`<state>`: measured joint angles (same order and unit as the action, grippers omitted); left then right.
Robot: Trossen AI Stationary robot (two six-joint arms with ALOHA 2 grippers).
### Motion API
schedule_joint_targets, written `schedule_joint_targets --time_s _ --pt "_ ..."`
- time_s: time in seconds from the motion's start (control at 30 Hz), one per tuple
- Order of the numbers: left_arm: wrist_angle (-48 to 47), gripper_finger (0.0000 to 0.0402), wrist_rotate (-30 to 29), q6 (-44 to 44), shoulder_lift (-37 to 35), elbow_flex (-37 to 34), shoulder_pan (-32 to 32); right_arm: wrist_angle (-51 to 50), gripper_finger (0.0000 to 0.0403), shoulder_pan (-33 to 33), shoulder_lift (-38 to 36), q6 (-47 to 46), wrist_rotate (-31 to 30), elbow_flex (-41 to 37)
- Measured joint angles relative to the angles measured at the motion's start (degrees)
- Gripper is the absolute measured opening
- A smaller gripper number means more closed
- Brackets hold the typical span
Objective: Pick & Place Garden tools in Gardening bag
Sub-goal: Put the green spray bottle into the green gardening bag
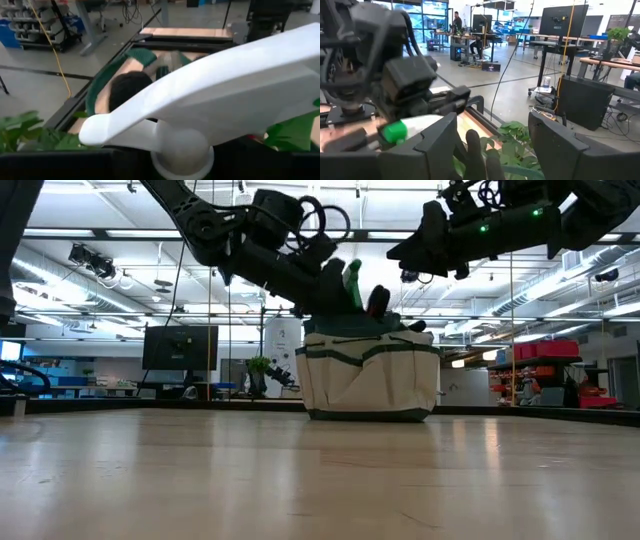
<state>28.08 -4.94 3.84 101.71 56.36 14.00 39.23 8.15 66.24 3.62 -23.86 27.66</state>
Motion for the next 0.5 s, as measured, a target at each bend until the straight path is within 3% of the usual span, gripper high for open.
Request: schedule_joint_targets --time_s 0.23,0.5 --pt "1.0 0.0133 0.1 -0.8 3.0 0.2 0.1 0.1 0.0247 0.0 0.0 -0.1 0.8 0.0" --pt "1.0 0.0133 0.0 -1.2 1.7 -0.1 -0.1 -0.4 0.0247 0.0 0.0 -0.1 0.8 0.0"
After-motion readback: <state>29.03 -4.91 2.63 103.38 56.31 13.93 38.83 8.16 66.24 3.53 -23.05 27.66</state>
